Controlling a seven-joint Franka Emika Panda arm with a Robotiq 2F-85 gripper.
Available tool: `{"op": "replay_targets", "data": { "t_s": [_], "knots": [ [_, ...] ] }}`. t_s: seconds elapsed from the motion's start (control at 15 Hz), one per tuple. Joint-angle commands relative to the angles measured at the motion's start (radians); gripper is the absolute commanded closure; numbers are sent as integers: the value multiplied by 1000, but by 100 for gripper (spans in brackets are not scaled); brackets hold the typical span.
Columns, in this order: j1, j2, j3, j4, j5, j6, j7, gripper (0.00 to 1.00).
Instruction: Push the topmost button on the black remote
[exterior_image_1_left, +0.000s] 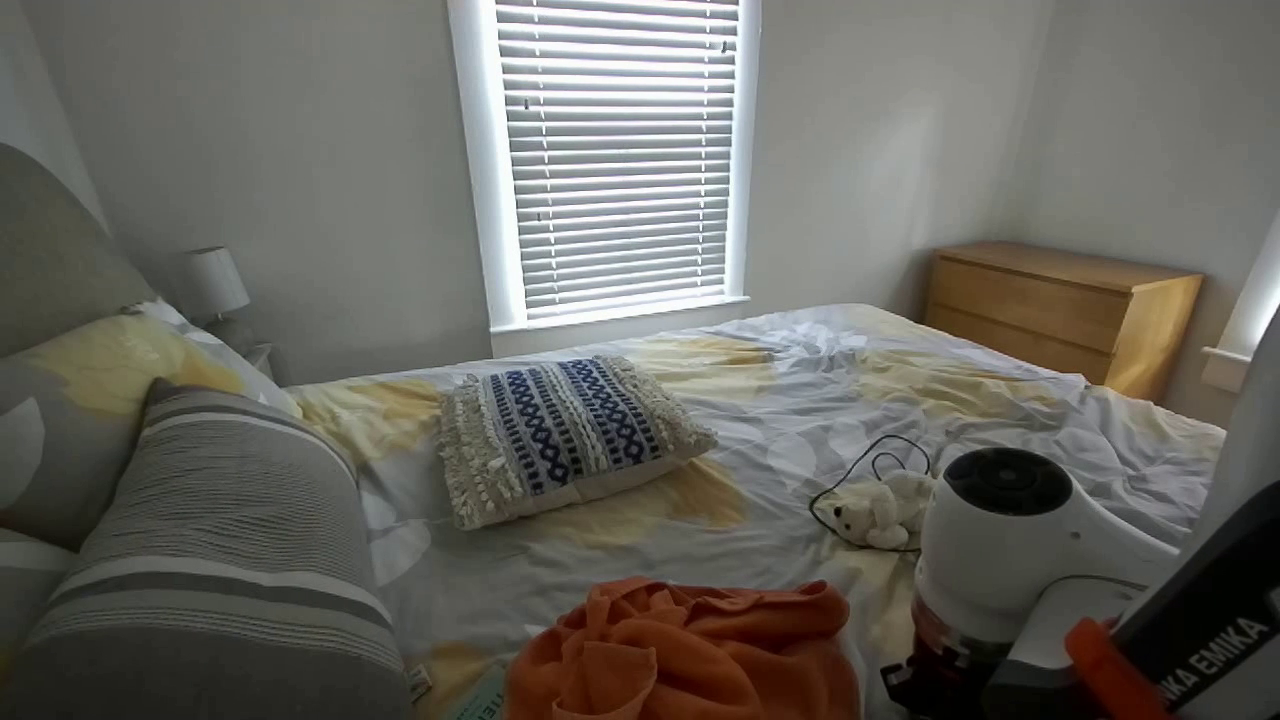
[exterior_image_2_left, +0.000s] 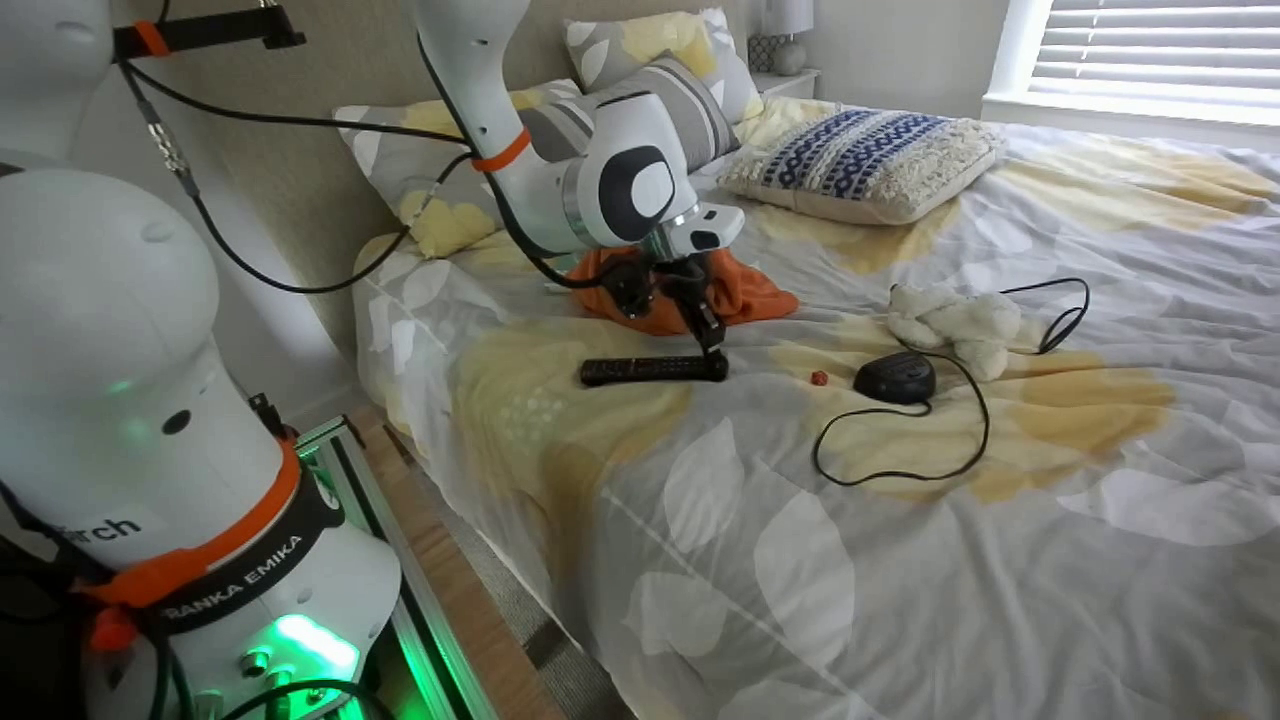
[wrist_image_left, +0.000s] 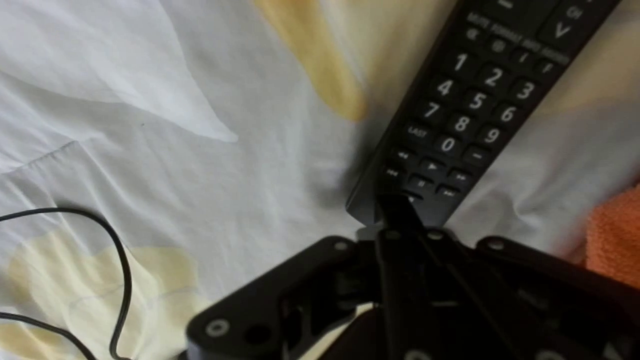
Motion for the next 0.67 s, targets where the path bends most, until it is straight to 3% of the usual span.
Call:
{"op": "replay_targets", "data": {
  "t_s": [0.0, 0.6],
  "knots": [
    [-14, 20, 19, 21, 25, -8, -18, 100],
    [-22, 33, 32, 41, 28, -17, -25, 100]
  ]
}}
